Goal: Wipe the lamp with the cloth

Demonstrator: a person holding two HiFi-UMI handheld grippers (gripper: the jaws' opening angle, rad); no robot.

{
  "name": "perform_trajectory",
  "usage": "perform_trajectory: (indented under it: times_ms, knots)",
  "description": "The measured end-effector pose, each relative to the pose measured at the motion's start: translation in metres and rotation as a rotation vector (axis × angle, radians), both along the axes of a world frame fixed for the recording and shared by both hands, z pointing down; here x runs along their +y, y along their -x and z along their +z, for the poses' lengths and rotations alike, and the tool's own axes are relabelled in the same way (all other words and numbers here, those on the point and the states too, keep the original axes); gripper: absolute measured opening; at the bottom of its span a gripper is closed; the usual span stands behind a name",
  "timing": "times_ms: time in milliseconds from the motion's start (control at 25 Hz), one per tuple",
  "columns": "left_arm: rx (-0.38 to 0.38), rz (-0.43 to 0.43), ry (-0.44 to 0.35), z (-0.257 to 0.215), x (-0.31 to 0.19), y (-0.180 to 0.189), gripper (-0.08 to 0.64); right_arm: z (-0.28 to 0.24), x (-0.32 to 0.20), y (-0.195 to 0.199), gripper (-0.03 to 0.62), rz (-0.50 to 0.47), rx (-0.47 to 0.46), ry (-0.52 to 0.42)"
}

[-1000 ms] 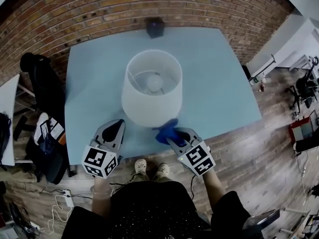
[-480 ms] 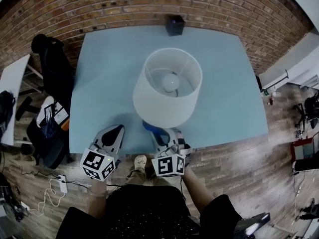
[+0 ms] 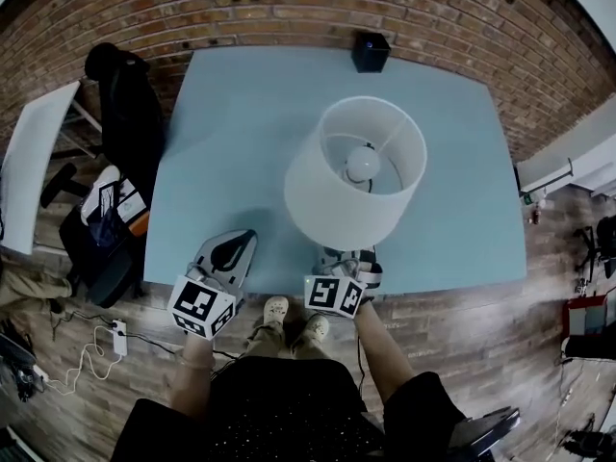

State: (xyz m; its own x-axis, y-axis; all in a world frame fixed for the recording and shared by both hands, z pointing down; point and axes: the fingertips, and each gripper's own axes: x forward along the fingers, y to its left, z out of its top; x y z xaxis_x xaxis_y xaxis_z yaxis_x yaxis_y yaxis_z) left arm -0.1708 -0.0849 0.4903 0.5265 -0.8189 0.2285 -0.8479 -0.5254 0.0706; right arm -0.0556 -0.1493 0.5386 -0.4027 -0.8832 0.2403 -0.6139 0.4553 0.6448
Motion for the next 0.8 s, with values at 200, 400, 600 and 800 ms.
perform_trajectory:
  times_ms: [200,400,600,800]
  knots:
    - [-0.009,0.007,0.018,0.007,0.002,-0.001,0.008,0.027,-0.013,0.008,0.087,0.034,0.029,0.070]
    - [-0.018,0.015,0.033,0.012,0.001,-0.003,0.009,0.059,-0.015,0.008,0.087,0.055,0.039,0.216]
    - [-0.031,0.035,0.030,0.016,-0.002,-0.011,0.008,0.074,0.011,0.011,0.087,-0.040,0.017,0.369]
    - [-0.020,0.043,0.022,0.017,-0.005,-0.016,0.009,0.057,0.055,-0.005,0.087,-0.143,-0.126,0.450]
